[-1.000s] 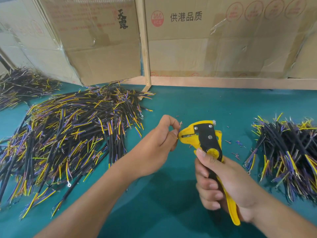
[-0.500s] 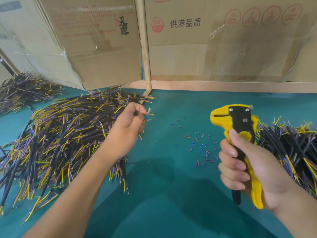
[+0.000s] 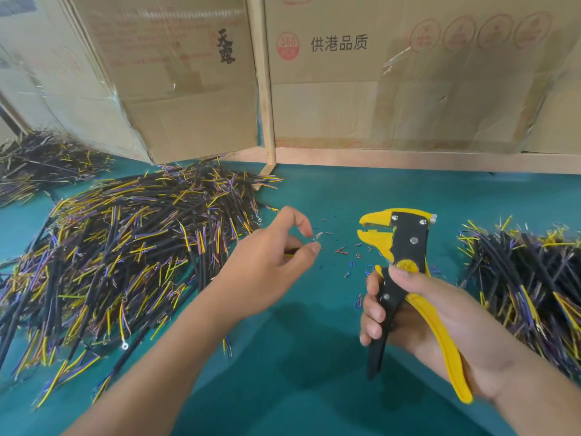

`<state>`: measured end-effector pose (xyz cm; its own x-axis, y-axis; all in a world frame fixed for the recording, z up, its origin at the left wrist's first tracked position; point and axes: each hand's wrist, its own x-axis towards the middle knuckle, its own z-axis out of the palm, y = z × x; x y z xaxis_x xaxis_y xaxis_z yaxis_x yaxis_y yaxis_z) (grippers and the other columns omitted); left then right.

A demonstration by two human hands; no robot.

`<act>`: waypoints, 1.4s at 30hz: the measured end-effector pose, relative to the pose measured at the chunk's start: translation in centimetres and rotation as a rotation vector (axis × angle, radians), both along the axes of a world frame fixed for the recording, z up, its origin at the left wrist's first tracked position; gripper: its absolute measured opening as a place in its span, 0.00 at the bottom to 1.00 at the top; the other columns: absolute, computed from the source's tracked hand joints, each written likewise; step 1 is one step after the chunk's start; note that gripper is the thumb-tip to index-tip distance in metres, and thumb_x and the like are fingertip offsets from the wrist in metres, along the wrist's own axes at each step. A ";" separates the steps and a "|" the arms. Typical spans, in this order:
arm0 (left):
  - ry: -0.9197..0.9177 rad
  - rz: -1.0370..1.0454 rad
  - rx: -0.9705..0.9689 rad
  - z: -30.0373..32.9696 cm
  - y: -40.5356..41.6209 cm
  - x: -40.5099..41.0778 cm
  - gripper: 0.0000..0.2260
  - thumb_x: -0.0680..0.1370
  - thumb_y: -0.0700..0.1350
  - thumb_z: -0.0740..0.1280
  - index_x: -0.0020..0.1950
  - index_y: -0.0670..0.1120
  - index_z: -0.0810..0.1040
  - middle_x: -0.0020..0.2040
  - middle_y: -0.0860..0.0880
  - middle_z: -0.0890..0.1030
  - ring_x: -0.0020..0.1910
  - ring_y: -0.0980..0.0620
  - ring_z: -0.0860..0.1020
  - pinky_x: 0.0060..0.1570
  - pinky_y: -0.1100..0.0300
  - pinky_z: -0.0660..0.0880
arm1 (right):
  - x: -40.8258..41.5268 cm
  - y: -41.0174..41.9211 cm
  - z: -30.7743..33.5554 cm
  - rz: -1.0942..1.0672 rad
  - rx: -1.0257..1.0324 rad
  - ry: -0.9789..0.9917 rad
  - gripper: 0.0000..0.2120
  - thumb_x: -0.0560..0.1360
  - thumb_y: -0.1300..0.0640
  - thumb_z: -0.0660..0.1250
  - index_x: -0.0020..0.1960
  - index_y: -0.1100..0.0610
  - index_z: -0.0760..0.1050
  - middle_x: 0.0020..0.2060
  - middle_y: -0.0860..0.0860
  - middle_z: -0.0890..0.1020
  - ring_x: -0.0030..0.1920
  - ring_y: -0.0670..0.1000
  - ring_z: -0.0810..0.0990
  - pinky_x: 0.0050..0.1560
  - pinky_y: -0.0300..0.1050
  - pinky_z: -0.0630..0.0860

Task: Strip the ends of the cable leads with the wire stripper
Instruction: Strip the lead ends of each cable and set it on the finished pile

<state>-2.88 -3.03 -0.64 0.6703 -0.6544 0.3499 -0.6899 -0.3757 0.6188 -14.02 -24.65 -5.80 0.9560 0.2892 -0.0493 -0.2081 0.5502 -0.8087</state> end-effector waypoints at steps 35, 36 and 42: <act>0.011 -0.108 0.049 -0.1 -0.6 -1.3 0.18 0.70 0.44 0.65 0.58 0.54 0.64 0.27 0.52 0.71 0.27 0.51 0.64 0.29 0.64 0.62 | -2.4 2.5 3.0 0.113 -0.259 0.102 0.16 0.73 0.49 0.73 0.44 0.62 0.77 0.33 0.59 0.71 0.32 0.57 0.71 0.40 0.54 0.76; 0.021 -0.115 0.045 -0.1 -0.6 -1.4 0.18 0.70 0.44 0.65 0.58 0.54 0.64 0.27 0.53 0.71 0.27 0.51 0.63 0.29 0.64 0.62 | -2.4 2.6 3.0 0.114 -0.257 0.112 0.16 0.73 0.48 0.73 0.43 0.62 0.76 0.32 0.58 0.70 0.31 0.56 0.71 0.38 0.53 0.75; 0.072 -0.146 0.019 0.0 -0.6 -1.3 0.18 0.71 0.42 0.65 0.57 0.54 0.65 0.28 0.51 0.72 0.27 0.50 0.62 0.28 0.61 0.63 | -2.4 3.1 3.2 0.097 -0.257 0.136 0.19 0.72 0.45 0.72 0.38 0.61 0.73 0.30 0.56 0.65 0.28 0.54 0.66 0.33 0.50 0.72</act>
